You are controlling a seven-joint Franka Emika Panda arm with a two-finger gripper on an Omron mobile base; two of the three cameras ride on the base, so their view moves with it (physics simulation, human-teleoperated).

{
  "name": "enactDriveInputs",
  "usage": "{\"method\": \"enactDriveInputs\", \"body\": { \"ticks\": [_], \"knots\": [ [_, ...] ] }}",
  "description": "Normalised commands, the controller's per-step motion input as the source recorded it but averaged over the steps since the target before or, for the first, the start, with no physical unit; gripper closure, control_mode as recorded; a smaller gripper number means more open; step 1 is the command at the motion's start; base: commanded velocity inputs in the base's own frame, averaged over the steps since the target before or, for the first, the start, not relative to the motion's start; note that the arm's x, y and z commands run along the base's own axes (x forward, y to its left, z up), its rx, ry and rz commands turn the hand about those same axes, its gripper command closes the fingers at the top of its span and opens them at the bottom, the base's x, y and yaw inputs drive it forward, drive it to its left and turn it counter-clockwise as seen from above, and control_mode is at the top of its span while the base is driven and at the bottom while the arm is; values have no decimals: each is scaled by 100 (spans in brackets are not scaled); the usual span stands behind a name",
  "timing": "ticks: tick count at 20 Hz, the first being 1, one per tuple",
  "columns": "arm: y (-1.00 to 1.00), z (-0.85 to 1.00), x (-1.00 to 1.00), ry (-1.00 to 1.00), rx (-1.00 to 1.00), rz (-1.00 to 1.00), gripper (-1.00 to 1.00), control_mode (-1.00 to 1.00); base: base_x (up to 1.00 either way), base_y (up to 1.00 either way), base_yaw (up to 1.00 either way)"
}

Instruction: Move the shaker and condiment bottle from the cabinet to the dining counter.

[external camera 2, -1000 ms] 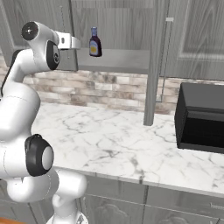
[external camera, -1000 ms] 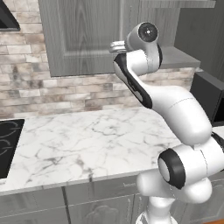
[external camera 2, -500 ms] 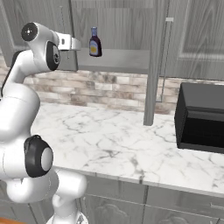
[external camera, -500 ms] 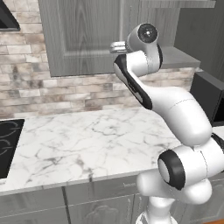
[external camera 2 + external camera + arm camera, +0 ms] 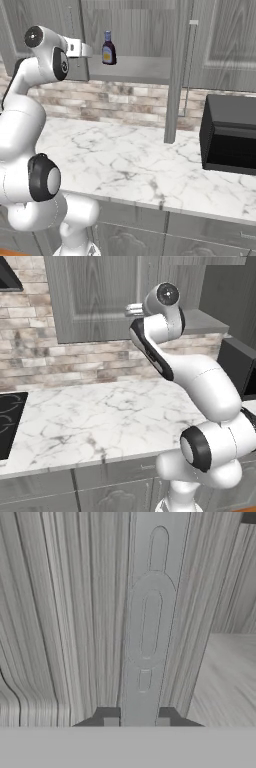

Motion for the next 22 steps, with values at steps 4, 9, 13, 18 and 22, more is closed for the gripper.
{"method": "enactDriveInputs", "body": {
  "ticks": [4,9,13,18,22],
  "knots": [
    [0,-18,-29,-7,0,0,100,-100,0,0,0],
    [0,0,-96,-11,-1,-1,100,-100,0,0,0],
    [11,1,-100,-2,0,-6,100,-100,0,0,0],
    [14,7,-100,0,-2,-12,100,-100,0,0,0],
    [9,11,-100,0,-3,-15,100,-100,0,0,0]
  ]
}}
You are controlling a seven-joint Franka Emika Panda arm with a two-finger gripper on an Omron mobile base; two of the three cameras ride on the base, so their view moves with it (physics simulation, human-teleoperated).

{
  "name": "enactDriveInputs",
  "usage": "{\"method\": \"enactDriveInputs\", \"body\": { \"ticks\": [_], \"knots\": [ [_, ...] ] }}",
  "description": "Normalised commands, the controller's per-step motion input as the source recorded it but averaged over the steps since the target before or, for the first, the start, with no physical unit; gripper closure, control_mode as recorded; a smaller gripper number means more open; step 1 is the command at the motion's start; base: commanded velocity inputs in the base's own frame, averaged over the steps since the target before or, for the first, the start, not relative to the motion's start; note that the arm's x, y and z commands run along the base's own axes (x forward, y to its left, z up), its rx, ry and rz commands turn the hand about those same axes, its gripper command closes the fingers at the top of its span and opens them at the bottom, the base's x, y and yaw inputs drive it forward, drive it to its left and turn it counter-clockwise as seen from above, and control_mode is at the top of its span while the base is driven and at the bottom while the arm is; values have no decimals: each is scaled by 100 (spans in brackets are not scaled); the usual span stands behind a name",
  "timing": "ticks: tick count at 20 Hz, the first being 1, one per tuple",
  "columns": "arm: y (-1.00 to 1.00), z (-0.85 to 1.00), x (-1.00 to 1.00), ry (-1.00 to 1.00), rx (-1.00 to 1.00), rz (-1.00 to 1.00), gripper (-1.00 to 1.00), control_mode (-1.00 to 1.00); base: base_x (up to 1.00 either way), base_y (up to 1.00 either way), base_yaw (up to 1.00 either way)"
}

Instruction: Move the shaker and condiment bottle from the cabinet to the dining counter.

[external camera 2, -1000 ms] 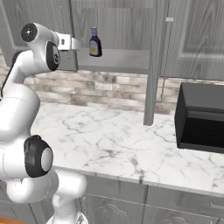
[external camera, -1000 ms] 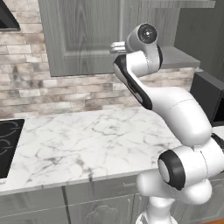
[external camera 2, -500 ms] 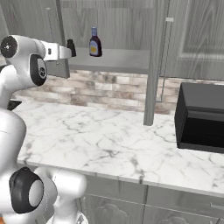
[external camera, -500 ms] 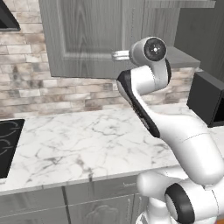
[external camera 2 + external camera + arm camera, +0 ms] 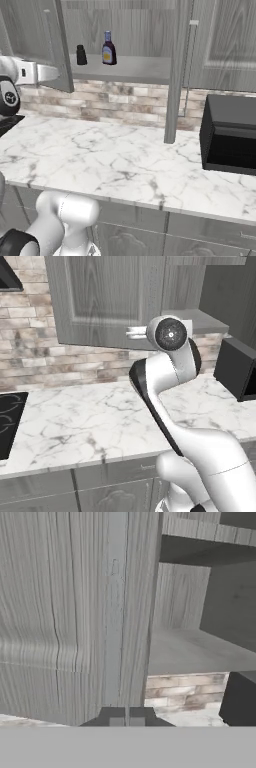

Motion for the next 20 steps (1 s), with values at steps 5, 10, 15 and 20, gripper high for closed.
{"method": "enactDriveInputs", "body": {
  "ticks": [5,10,15,20],
  "knots": [
    [4,9,-75,-1,-1,-14,100,-100,0,0,0],
    [-16,0,4,-1,6,-1,100,-100,0,0,0],
    [-76,0,36,0,49,0,100,-100,0,0,0],
    [-76,0,29,0,60,0,100,-100,0,0,0]
  ]
}}
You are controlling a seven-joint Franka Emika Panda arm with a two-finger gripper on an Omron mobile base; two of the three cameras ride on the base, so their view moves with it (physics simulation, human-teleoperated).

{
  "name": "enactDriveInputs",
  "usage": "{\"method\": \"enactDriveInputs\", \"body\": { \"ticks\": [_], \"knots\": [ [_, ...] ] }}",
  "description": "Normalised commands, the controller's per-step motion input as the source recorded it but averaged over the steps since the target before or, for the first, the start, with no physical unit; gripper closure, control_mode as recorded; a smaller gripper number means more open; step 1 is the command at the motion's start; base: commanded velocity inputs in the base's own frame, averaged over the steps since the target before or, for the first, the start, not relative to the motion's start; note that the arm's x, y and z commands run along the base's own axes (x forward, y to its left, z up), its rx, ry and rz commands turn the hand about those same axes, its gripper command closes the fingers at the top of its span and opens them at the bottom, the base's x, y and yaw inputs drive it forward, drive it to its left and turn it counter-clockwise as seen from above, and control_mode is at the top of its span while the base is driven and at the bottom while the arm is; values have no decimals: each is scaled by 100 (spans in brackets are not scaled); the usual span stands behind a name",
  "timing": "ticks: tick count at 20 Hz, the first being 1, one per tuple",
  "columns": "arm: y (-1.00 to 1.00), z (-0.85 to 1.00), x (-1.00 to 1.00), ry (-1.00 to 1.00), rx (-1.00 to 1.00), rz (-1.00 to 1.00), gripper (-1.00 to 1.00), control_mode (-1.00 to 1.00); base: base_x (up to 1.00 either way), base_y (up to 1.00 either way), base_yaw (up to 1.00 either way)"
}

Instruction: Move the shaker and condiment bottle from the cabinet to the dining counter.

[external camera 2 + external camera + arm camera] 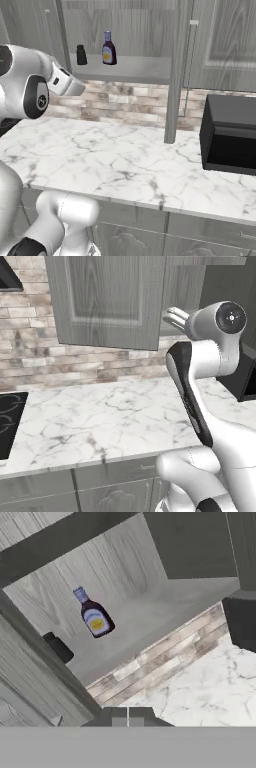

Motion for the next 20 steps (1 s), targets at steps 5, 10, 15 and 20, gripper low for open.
{"method": "enactDriveInputs", "body": {
  "ticks": [5,10,15,20],
  "knots": [
    [-42,0,35,0,52,1,100,-100,0,0,0],
    [-13,-8,59,-5,36,7,100,-100,0,0,0],
    [0,-21,68,-13,22,14,100,-100,0,0,0],
    [2,-16,68,-5,24,26,100,-100,0,0,0]
  ]
}}
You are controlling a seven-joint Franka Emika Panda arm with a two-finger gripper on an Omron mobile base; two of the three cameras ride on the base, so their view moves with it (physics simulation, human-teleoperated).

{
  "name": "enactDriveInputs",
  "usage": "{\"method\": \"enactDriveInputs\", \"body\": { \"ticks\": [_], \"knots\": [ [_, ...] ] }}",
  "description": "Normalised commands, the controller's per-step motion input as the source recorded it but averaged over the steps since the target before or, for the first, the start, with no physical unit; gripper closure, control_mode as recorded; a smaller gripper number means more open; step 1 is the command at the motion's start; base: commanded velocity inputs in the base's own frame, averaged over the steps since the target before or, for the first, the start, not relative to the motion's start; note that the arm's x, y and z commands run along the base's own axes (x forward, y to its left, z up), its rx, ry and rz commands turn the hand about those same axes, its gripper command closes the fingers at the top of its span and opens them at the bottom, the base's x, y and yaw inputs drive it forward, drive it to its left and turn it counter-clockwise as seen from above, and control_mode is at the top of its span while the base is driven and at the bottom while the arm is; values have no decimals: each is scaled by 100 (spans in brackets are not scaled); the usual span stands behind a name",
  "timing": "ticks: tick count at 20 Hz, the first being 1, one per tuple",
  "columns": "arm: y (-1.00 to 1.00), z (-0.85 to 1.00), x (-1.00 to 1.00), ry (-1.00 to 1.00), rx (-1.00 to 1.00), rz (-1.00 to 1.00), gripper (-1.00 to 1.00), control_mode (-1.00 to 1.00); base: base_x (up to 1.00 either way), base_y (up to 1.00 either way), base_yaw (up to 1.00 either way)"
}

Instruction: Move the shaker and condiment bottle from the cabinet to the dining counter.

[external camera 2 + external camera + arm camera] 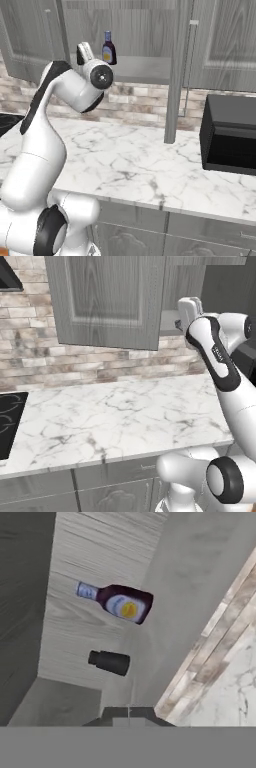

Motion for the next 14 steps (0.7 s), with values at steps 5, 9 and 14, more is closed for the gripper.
{"method": "enactDriveInputs", "body": {
  "ticks": [5,9,14],
  "knots": [
    [19,0,52,0,13,29,100,-100,0,0,0],
    [33,0,38,0,0,23,100,-100,0,0,0],
    [31,0,23,0,0,22,100,-100,0,0,0]
  ]
}}
